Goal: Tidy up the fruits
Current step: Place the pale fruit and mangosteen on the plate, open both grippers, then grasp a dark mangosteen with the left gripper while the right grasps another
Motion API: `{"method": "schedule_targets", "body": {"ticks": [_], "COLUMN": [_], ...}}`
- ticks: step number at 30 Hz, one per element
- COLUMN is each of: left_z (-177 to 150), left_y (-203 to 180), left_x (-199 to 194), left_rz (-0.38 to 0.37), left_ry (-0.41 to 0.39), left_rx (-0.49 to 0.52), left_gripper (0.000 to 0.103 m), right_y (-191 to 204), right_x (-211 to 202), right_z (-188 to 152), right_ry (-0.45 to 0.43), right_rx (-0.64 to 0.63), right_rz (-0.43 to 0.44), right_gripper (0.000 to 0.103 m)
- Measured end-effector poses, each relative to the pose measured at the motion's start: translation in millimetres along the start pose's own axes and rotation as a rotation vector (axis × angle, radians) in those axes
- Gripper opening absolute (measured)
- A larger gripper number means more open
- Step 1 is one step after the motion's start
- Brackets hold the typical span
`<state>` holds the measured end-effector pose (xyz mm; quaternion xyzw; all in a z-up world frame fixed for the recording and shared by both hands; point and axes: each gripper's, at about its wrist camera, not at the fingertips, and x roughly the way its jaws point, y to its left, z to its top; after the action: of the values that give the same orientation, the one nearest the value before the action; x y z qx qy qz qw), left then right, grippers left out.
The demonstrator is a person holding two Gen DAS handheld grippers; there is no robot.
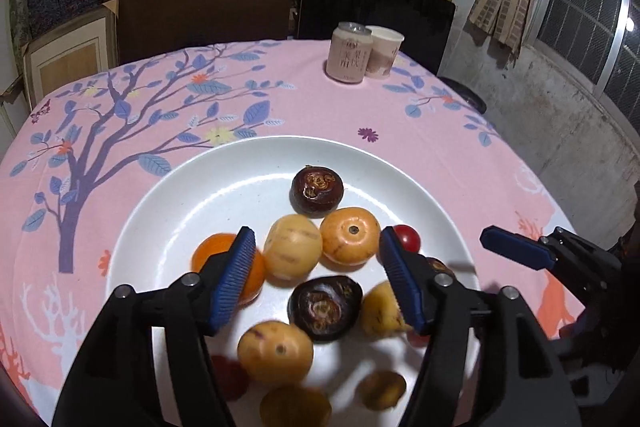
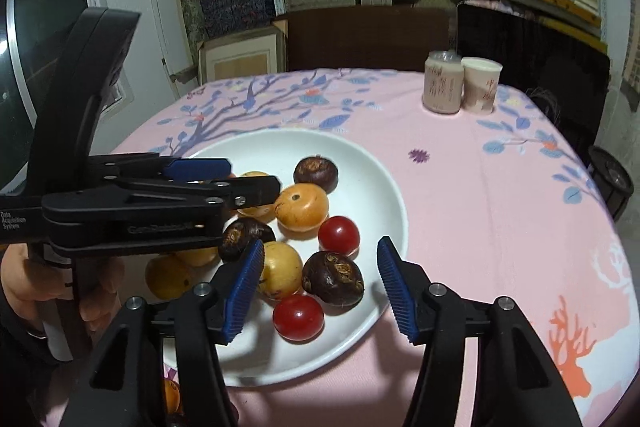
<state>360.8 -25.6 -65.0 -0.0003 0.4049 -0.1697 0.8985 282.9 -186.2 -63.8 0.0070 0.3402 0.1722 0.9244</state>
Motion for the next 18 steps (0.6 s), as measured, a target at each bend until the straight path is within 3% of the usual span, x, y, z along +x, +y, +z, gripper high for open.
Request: {"method": "schedule_targets", "body": {"ticks": [6,10,15,18], "left_z": [-47,-97,-148,-167], "left_y": [9,15,16,20], "left_x": [-63,-100,-106,-106], "left_rz": [-0.011,0.0,0.091,0.088], "left_ry": [-0.032,-0.046,0.021,0.05], "left_rx": [-0.009,-0.023,0.005,-0.027], "left_gripper": [0.072,0.086,0.086,0.086], "right_y": [-2,7,41,64], "right_x": [-37,-58,-91,-102], "right_z": [-23,-51,-88,-112], "right_ry": [-0.026,-0.001,0.062,0.115], "right_rx": [0.036,0.017,-0.084,-0.135], "right_rz": [0.046,0.08,0.18,0.219], "right_gripper": [0.059,0.059,0.059,0.059]}}
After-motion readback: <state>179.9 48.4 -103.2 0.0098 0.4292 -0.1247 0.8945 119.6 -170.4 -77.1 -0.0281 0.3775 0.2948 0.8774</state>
